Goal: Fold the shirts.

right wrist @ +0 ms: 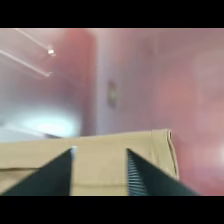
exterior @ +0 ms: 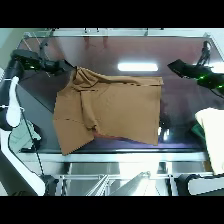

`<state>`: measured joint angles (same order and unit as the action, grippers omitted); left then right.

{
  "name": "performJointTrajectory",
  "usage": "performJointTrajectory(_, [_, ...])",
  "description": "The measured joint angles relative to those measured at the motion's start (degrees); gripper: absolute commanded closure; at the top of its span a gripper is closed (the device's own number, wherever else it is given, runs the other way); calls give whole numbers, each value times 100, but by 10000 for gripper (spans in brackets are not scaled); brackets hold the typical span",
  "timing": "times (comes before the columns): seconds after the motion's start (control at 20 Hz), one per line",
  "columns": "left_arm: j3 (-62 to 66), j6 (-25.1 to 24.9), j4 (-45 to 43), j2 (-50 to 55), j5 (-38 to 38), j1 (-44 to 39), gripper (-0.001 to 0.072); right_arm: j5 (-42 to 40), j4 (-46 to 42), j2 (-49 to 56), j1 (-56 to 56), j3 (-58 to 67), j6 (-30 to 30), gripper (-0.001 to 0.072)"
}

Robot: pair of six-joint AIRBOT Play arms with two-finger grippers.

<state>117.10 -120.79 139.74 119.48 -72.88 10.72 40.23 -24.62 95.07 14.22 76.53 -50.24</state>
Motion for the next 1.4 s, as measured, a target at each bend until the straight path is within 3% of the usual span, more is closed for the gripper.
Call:
performJointTrajectory(0.3, [-146, 490, -20, -695, -1115, 933, 5, 2361, -988, -487, 918, -599, -1082, 485])
performJointTrajectory(0.35, [-306, 557, -31, -782, -1379, 1099, 5, 2581, -1305, -734, 984, -986, -1248, 426])
performJointTrajectory(0.4, [-533, 640, -39, -876, -1596, 1279, 5, 2723, -1606, -1029, 1021, -1443, -1427, 289])
performJointTrajectory(0.45, [-787, 688, -46, -953, -1770, 1438, 5, 2774, -1836, -1300, 1040, -1873, -1587, 256])
performJointTrajectory(0.65, [-1814, 828, -66, -1137, -2155, 1902, 5, 2603, -2350, -2157, 1043, -3670, -2188, 256])
performJointTrajectory(0.9, [-2662, 876, -63, -1191, -2323, 2033, 5, 2369, -1801, -2232, 313, -4996, -2356, 259])
performJointTrajectory(0.95, [-2747, 876, -63, -1196, -2339, 2037, 5, 2312, -1633, -2155, 85, -5099, -2361, 312])
performJointTrajectory(1.0, [-2811, 876, -63, -1200, -2339, 2039, 5, 2247, -1373, -2037, -205, -5200, -2317, 453])
performJointTrajectory(1.05, [-2857, 876, -66, -1200, -2347, 2041, 6, 2208, -1217, -1923, -437, -5261, -2208, 488])
performJointTrajectory(1.1, [-2887, 876, -63, -1200, -2363, 2044, 14, 2201, -1014, -1818, -654, -5309, -2033, 591])
performJointTrajectory(1.15, [-2907, 876, -63, -1200, -2367, 2044, 104, 2144, -859, -1749, -800, -5342, -1878, 695])
performJointTrajectory(1.2, [-2924, 876, -70, -1200, -2378, 2044, 172, 2072, -682, -1703, -914, -5366, -1731, 694])
performJointTrajectory(1.4, [-2955, 933, -531, -1200, -2337, 1961, 168, 1661, -258, -1812, -1115, -5388, -1410, 695])
